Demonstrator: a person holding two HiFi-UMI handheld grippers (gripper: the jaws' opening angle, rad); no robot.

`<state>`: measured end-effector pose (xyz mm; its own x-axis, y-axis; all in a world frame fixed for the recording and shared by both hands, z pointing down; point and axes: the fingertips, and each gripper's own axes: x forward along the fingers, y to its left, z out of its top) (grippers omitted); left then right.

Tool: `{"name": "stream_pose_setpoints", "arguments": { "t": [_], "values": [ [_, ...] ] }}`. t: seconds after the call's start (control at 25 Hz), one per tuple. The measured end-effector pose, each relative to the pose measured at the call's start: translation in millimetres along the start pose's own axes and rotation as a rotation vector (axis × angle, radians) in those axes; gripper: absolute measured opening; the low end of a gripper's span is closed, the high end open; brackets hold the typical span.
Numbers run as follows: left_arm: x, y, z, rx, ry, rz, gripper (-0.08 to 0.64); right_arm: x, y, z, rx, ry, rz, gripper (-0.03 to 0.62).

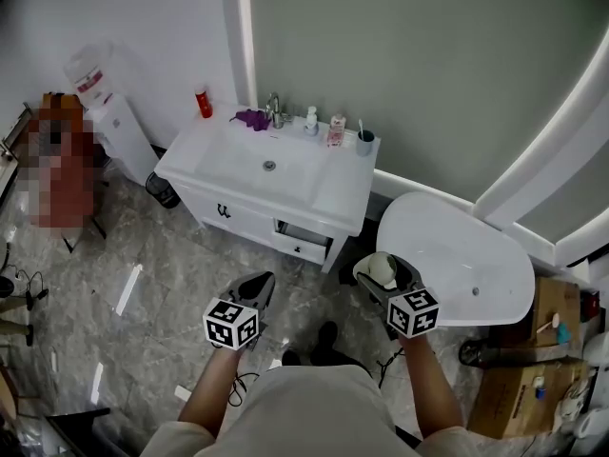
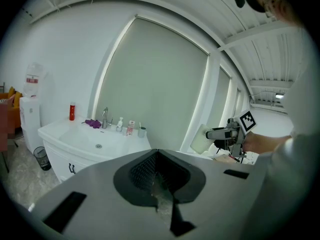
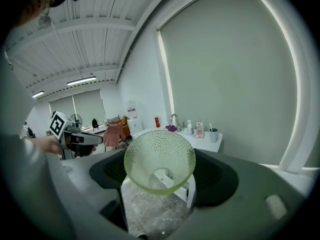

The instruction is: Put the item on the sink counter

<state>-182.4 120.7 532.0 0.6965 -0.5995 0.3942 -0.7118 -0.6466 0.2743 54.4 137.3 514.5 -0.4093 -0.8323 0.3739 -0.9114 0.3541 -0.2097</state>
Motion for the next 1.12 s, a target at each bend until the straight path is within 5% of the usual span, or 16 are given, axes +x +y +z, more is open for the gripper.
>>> {"name": "stream_pose_setpoints", "arguments": {
  "t": [1.12],
  "values": [
    [133.7,-24.4,48.1,-0.003,0.036,0.102,0.008,62.1,-143.4,24.9,0.059,0.015,0.127,0.396]
  ]
}}
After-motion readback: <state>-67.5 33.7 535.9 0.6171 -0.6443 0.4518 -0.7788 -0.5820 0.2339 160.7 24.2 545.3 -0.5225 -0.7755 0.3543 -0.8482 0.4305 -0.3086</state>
